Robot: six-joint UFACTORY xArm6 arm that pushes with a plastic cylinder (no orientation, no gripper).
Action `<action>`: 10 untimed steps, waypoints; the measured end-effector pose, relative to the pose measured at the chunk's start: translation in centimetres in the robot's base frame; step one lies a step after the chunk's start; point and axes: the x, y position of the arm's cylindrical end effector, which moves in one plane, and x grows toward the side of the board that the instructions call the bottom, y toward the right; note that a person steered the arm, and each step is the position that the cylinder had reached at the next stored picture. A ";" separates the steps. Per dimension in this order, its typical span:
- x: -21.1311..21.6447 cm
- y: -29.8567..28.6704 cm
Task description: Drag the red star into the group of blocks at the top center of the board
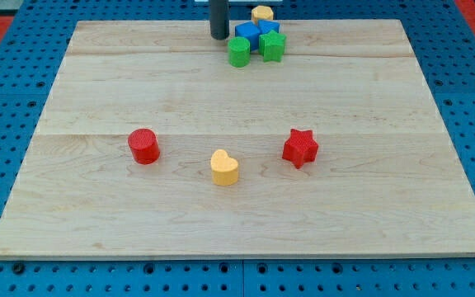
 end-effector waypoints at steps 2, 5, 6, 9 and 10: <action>18.1 -7.4; 22.7 14.1; 23.5 15.2; 13.1 17.0; 14.4 20.4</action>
